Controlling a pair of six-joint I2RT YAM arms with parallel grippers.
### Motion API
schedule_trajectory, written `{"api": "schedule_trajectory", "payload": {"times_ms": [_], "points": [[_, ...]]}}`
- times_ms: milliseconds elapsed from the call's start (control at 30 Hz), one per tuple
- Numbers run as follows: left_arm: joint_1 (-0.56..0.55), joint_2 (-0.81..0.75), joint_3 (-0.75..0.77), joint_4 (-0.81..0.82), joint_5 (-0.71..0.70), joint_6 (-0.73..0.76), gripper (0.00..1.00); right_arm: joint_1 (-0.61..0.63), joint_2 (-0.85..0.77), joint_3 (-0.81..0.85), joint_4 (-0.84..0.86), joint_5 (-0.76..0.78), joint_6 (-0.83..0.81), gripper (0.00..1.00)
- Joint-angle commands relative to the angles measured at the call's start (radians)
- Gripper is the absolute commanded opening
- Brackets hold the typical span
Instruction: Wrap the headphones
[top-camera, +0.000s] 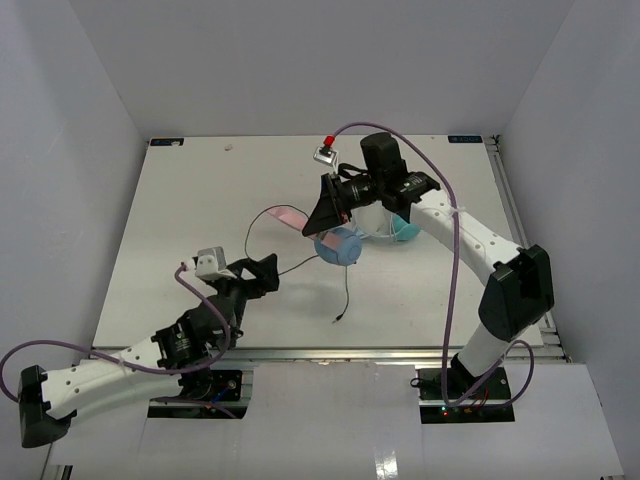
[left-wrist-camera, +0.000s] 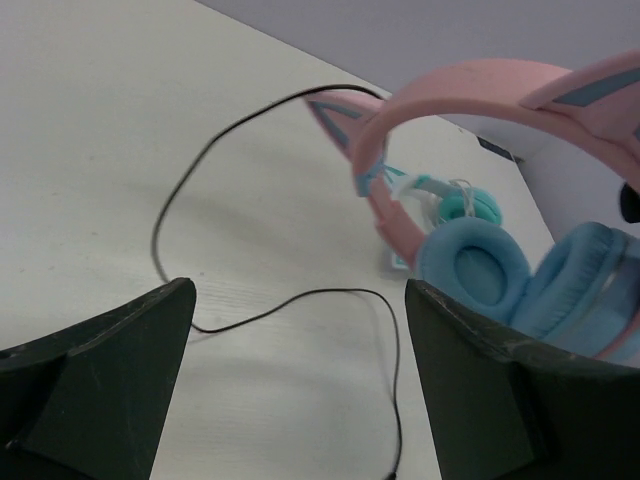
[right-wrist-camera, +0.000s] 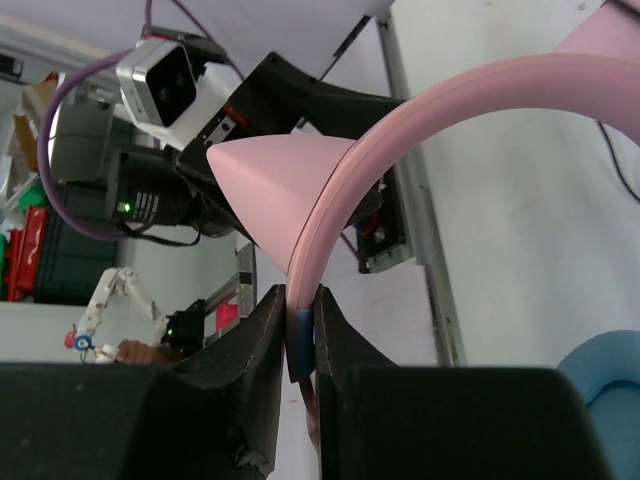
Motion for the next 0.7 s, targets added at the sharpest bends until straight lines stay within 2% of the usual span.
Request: {"api": "schedule_trajectory", "payload": {"times_ms": [0, 33, 100, 200, 300, 367, 500, 667], "points": [[-0.001, 0.039, 0.197, 0.037, 0.218, 0.209, 0.95, 0.001, -0.118, -0.06, 0.209, -0.088, 0.139, 0.08], [-0.001, 0.048, 0.234, 0.035, 0.26, 0.264, 0.94, 0.001, -0.143, -0.083, 0.264, -0.088, 0.187, 0.08], [-0.001, 0.063, 0.28, 0.056, 0.403, 0.392, 0.91, 0.002, -0.206, -0.166, 0.483, -0.111, 0.354, 0.08], [-0.001, 0.11, 0.392, -0.005, 0.541, 0.47, 0.9, 0.001, -0.269, -0.308, 0.777, -0.138, 0.592, 0.08], [-0.001, 0.162, 0.488, -0.138, 0.539, 0.531, 0.9, 0.001, -0.309, -0.33, 0.777, -0.138, 0.592, 0.08], [-0.001, 0.188, 0.51, -0.139, 0.518, 0.639, 0.9, 0.001, -0.319, -0.33, 0.778, -0.141, 0.598, 0.08], [-0.001, 0.212, 0.488, -0.072, 0.457, 0.809, 0.91, 0.001, -0.342, -0.339, 0.844, -0.155, 0.661, 0.08], [-0.001, 0.08, 0.391, 0.082, 0.604, 0.946, 0.9, -0.001, -0.386, -0.34, 0.855, -0.156, 0.69, 0.08]]}}
